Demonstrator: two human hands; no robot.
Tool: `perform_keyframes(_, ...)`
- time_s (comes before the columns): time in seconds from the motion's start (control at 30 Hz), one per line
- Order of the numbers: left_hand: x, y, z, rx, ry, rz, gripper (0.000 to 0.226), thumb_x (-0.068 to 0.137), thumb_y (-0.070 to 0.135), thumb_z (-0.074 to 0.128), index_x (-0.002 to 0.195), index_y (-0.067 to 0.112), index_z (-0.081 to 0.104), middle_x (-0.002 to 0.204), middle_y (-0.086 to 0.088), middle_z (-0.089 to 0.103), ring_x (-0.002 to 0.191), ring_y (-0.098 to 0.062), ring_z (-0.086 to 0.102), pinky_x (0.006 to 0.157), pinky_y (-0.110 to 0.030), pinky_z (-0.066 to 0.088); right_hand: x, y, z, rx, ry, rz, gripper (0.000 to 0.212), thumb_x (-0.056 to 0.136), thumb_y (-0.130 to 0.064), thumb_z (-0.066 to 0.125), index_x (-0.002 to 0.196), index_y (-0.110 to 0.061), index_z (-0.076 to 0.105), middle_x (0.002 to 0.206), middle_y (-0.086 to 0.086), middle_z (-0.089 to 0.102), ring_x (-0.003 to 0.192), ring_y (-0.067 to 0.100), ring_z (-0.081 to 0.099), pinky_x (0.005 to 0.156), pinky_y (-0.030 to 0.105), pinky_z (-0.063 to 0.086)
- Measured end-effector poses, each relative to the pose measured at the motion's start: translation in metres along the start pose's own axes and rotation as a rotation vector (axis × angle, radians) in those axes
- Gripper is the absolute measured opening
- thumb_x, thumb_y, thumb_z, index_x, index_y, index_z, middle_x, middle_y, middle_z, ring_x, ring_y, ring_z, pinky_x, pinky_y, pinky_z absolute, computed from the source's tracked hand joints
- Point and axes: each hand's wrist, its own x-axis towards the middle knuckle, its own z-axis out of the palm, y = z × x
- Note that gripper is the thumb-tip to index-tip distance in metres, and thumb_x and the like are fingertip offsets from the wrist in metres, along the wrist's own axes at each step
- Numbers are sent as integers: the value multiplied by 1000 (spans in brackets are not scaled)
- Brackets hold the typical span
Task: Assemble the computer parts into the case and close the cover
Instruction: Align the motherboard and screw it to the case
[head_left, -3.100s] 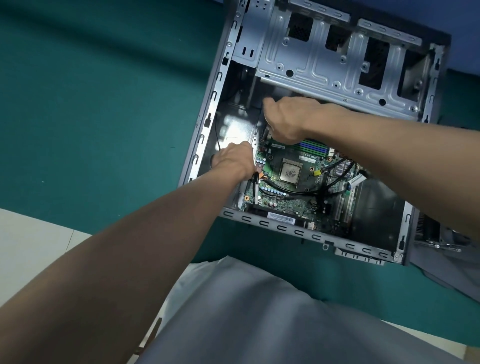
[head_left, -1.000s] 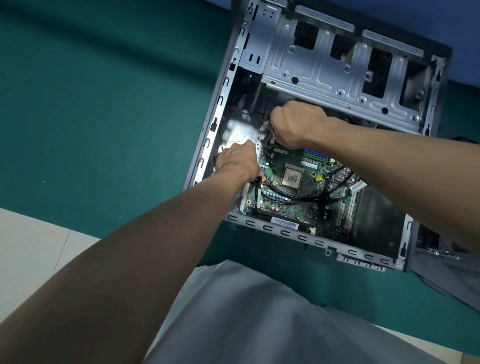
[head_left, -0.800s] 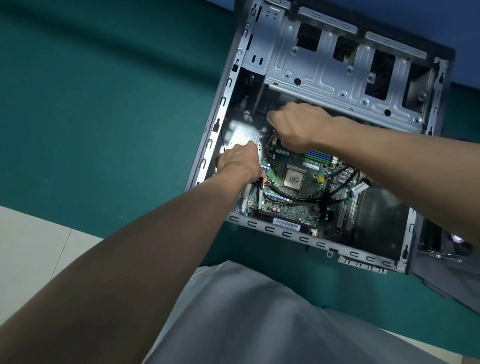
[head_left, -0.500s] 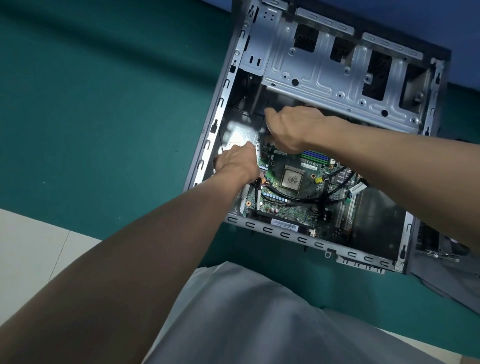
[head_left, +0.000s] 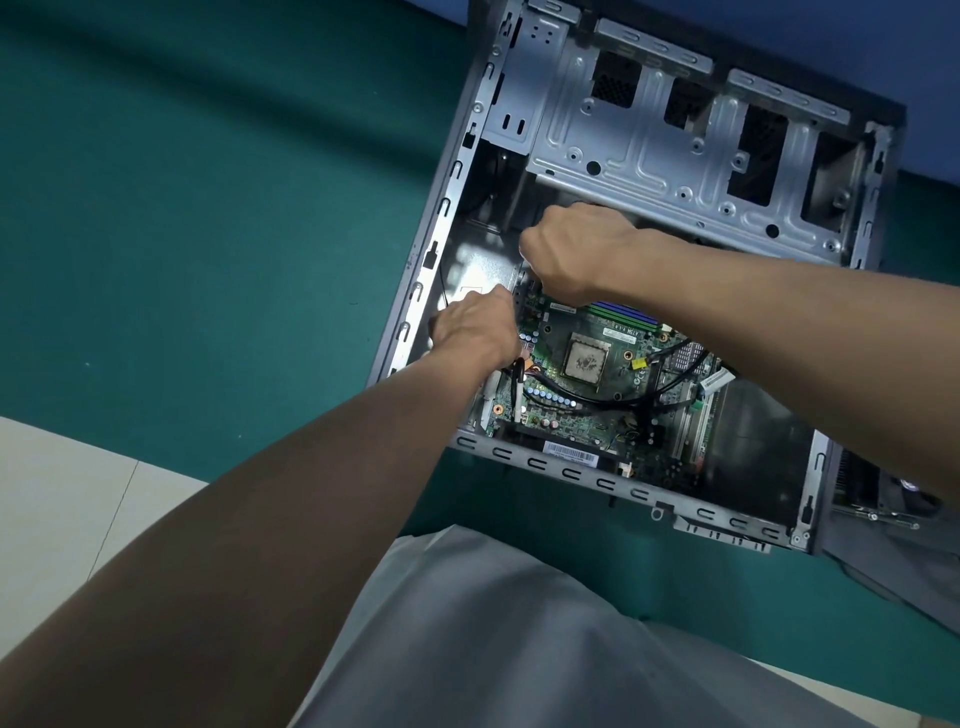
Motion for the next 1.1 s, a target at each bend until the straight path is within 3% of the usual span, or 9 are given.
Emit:
perform_keyframes(0.23, 2, -1, 1, 10, 2, 0, 27, 92, 18, 64, 100, 21, 39, 77, 5, 41, 86, -18, 46, 74, -33, 34, 4, 1, -6, -106, -108, -85, 29, 92, -5, 43, 64, -10, 38, 61, 7, 41, 51, 20, 42, 50, 31, 36)
perform_keyframes(0.3, 3, 0, 2, 7, 3, 2, 26, 92, 18, 65, 106, 19, 43, 78, 4, 41, 86, -18, 45, 74, -33, 33, 6, 3, -3, -158, -135, -108, 23, 93, -7, 41, 70, -8, 40, 62, 7, 41, 51, 19, 41, 46, 29, 32)
perform_keyframes(0.43, 4, -1, 2, 4, 2, 3, 28, 91, 16, 64, 113, 17, 46, 85, 2, 48, 88, -19, 46, 75, -33, 35, 13, -1, -7, -223, -208, -155, 15, 97, -16, 38, 91, -8, 49, 65, 5, 36, 63, 22, 47, 60, 33, 40)
perform_keyframes(0.53, 5, -1, 3, 7, -2, -2, 27, 92, 17, 64, 112, 16, 46, 88, 2, 52, 88, -20, 50, 76, -34, 38, 18, -7, -9, -224, -261, -165, 14, 98, -18, 42, 89, -9, 48, 66, 4, 38, 61, 19, 47, 63, 31, 41)
perform_keyframes(0.63, 5, -1, 3, 28, 0, -2, 27, 93, 19, 64, 113, 16, 46, 83, 2, 51, 84, -19, 51, 74, -34, 40, 21, -10, -7, -154, -275, -130, 25, 97, -16, 44, 74, -8, 40, 67, 3, 38, 57, 16, 42, 63, 30, 40)
perform_keyframes(0.7, 6, -1, 3, 43, 2, -3, 29, 93, 19, 64, 116, 15, 47, 83, 2, 51, 82, -18, 50, 73, -34, 39, 22, -10, -7, -93, -278, -98, 35, 97, -15, 44, 64, -9, 34, 66, 4, 39, 54, 14, 39, 55, 27, 39)
perform_keyframes(0.8, 7, 0, 4, 69, 1, -9, 35, 93, 20, 63, 124, 14, 46, 93, 0, 55, 88, -21, 51, 75, -34, 39, 21, -11, -6, -34, -267, -45, 36, 96, -13, 45, 61, -10, 33, 61, 4, 38, 50, 14, 36, 43, 23, 28)
perform_keyframes(0.93, 8, 0, 3, 78, -14, -12, 41, 93, 21, 65, 127, 13, 45, 105, -4, 60, 100, -24, 58, 81, -36, 44, 21, -14, -5, 57, -240, 37, 36, 94, -16, 49, 61, -9, 36, 60, 5, 40, 50, 15, 38, 41, 25, 27)
perform_keyframes(1.1, 6, -1, 5, 90, -24, 10, 40, 94, 22, 63, 128, 13, 44, 86, 0, 52, 91, -22, 54, 80, -36, 43, 19, -16, -1, 218, -186, 198, 33, 93, -17, 51, 64, -7, 40, 65, 6, 44, 53, 15, 41, 44, 24, 29)
